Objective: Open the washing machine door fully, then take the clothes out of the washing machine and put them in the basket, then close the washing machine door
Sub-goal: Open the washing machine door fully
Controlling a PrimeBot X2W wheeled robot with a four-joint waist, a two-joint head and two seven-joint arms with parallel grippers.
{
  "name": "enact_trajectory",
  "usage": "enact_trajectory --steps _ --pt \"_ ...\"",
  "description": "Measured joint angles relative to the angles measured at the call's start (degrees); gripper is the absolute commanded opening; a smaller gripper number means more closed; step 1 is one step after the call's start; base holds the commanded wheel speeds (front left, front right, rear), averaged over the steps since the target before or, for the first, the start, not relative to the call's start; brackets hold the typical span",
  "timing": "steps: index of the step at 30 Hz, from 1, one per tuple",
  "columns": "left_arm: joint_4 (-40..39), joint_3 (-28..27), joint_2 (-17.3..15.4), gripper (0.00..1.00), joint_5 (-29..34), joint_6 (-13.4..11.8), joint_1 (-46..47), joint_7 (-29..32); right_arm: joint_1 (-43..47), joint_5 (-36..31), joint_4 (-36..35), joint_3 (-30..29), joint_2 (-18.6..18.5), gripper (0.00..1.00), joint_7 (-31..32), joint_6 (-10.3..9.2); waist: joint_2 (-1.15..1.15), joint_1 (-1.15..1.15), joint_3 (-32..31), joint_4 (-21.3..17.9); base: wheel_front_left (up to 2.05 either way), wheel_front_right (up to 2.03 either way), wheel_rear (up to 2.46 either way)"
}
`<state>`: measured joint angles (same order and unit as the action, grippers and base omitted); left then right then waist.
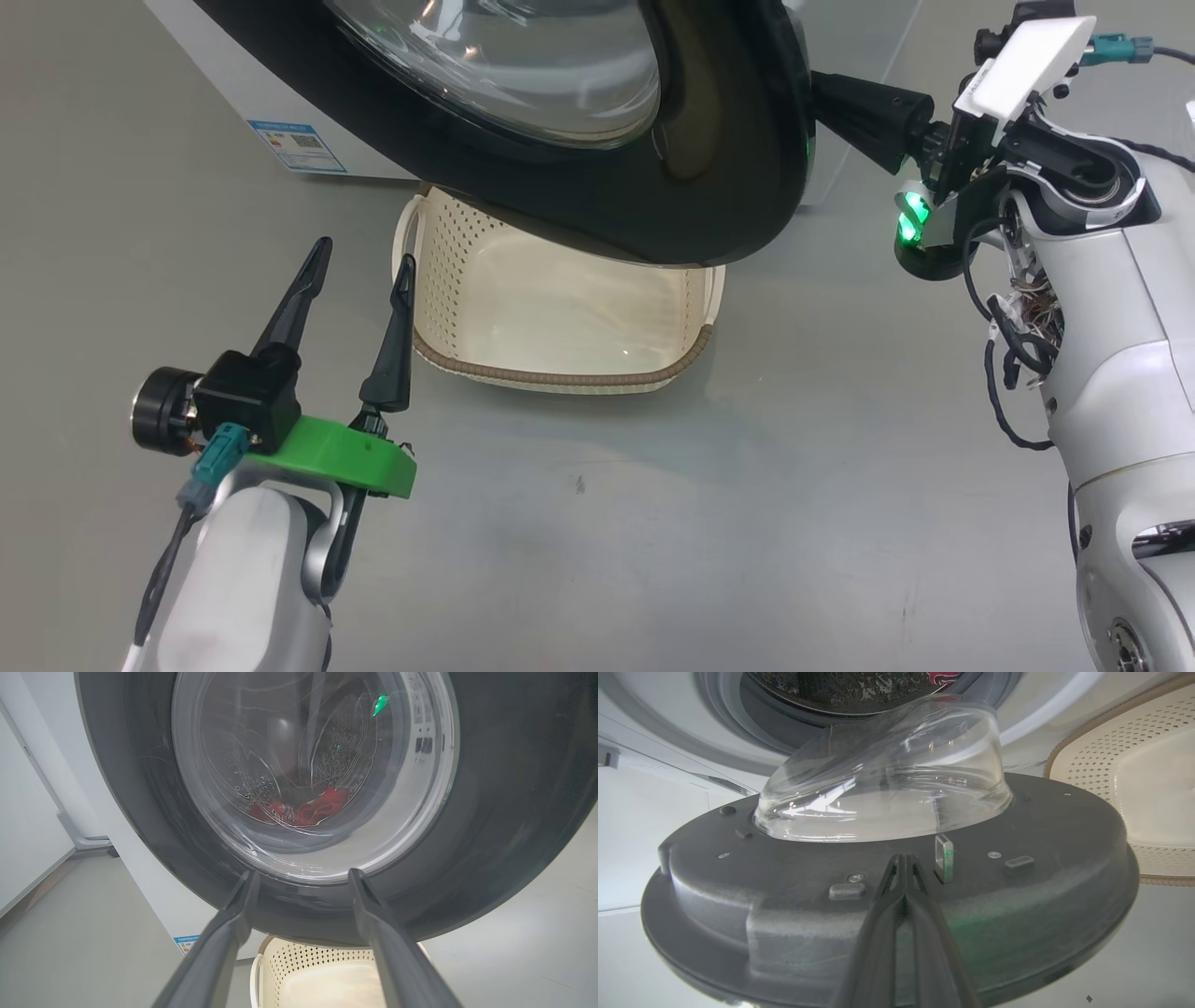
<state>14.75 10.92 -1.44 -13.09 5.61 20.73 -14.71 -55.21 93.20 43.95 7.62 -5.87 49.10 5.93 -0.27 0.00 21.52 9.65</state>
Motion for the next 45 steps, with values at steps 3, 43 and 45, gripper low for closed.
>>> enact_trajectory --steps 3,43,45 --pt "0.15 0.21 -0.01 1.00 0.00 0.00 -0.30 0.00 0.64 0.09 0.01 -0.16 0.15 0.00 -0.08 0.05 0.00 0.00 -0.62 -0.02 0.00 0.00 0.00" --pt "0.47 -1.83 -0.10 1.00 0.64 0.08 -3.48 0.00 21.43 -13.63 -27.59 -5.70 1.43 1.00 -33.65 1.04 0.00 0.00 -4.62 -3.91 0.00 0.00 0.00" --pt "0.53 -1.98 -0.10 1.00 1.13 0.08 -3.86 0.00 22.92 -17.07 -28.54 -4.72 0.86 1.00 -36.32 1.04 0.00 0.00 -5.00 -4.16 0.00 0.00 0.00"
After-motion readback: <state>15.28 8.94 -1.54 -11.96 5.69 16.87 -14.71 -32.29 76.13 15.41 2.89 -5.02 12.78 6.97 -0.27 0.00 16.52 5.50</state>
